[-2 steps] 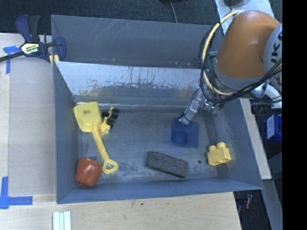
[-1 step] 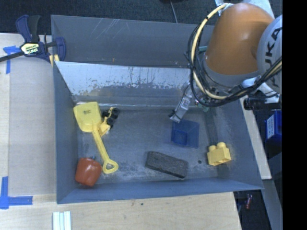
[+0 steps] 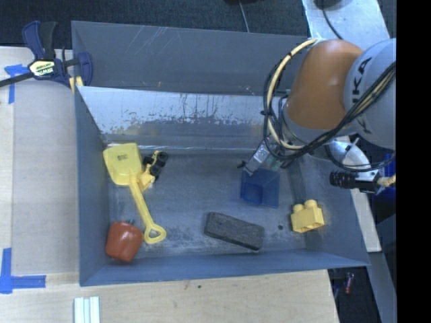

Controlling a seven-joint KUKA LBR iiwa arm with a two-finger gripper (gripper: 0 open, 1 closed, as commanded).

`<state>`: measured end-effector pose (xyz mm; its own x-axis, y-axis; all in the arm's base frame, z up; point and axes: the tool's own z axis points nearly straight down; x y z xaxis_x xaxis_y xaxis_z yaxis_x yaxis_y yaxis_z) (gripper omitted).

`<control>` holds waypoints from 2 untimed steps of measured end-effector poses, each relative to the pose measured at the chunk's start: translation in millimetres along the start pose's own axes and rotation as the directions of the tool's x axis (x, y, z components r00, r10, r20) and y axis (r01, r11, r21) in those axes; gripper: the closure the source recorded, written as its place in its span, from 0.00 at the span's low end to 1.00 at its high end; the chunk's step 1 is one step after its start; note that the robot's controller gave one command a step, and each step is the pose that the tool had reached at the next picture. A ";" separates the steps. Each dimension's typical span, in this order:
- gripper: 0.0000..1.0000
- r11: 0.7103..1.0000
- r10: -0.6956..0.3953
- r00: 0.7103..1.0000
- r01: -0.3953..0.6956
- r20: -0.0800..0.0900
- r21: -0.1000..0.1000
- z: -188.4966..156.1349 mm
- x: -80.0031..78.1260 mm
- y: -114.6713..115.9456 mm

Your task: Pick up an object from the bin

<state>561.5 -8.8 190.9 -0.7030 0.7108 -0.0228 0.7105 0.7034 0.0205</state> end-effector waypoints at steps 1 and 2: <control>1.00 1.000 0.000 1.000 0.000 0.000 0.000 0.0 0.0 0.1; 1.00 0.974 -0.226 0.974 0.226 0.001 0.000 40.8 15.0 -13.2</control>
Offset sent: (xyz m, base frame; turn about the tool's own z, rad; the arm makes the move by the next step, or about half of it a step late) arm -0.0203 0.0017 -0.0438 -0.2431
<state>542.8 -7.5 149.6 -0.8455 0.5333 -0.0275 0.5331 0.8459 0.0146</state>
